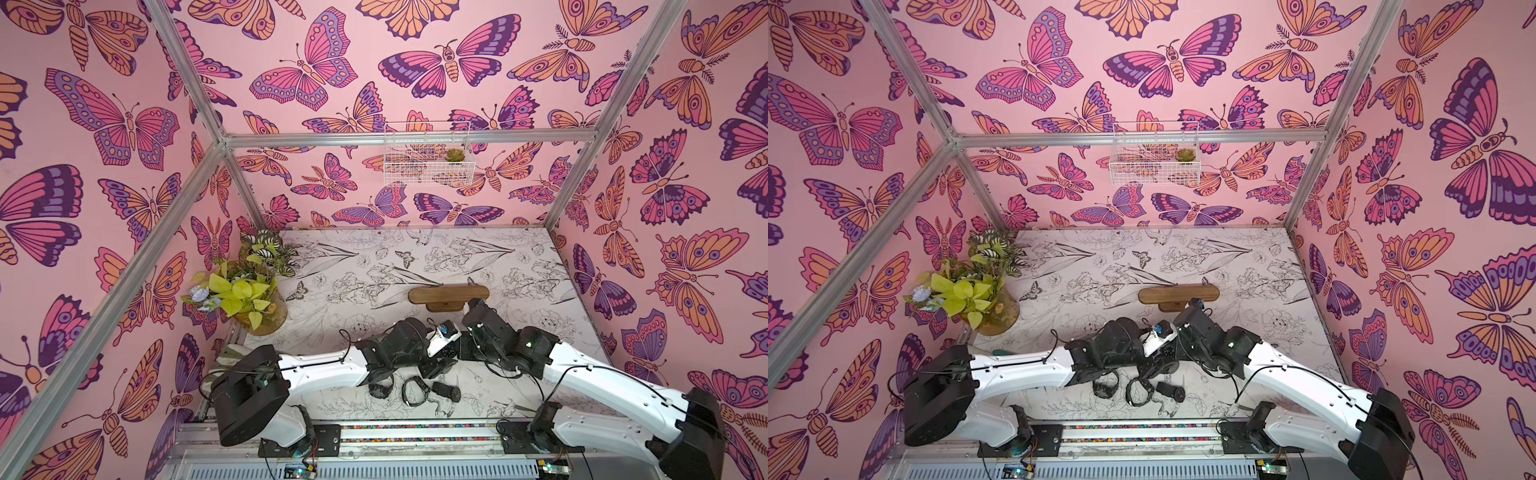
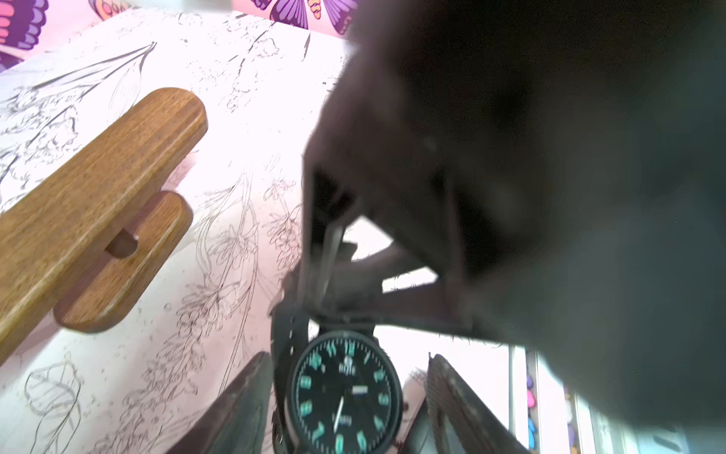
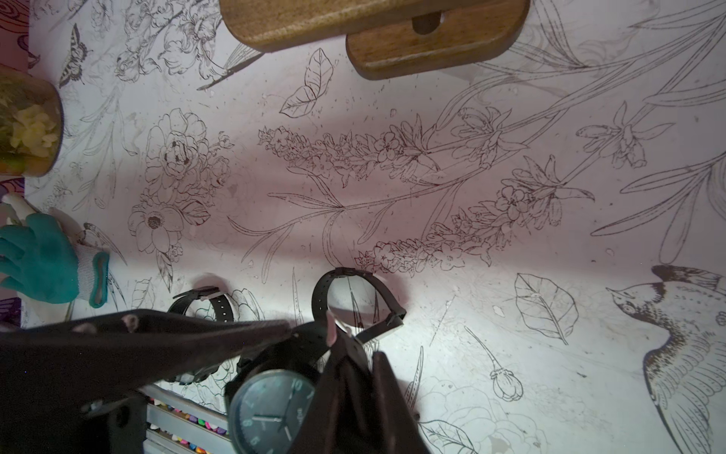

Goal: Place watch on stand
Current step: Pick up the watch at the center of the board.

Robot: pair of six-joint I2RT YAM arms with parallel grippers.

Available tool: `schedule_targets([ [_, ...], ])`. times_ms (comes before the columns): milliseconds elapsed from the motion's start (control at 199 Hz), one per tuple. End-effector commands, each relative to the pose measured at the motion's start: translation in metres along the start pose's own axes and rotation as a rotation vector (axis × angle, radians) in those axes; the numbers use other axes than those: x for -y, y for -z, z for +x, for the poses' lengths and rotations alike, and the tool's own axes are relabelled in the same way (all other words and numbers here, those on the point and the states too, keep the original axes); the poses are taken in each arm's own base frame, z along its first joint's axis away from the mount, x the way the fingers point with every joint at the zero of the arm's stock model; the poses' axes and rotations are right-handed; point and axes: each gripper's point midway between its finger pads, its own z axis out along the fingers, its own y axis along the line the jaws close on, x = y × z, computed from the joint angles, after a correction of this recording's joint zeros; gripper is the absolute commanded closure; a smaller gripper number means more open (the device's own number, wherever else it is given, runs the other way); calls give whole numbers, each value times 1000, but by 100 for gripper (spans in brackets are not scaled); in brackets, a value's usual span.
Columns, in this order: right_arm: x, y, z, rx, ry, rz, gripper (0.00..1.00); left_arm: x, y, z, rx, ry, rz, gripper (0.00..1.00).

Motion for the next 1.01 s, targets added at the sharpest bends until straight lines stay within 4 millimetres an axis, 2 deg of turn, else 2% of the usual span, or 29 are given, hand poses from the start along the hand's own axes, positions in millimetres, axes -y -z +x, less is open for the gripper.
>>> schedule_targets([
  [0,-12,4,-4,19,-22,-59,83,-5,6,15,-13,34,-14,37],
  [347,-13,2,-3,10,-10,-56,83,-9,10,5,24,17,-33,39],
  [663,-12,-1,-2,4,-6,-49,83,-11,7,2,25,6,-37,32],
  [1000,-16,-5,1,-17,-5,-62,82,-13,1,-2,23,10,-38,40],
])
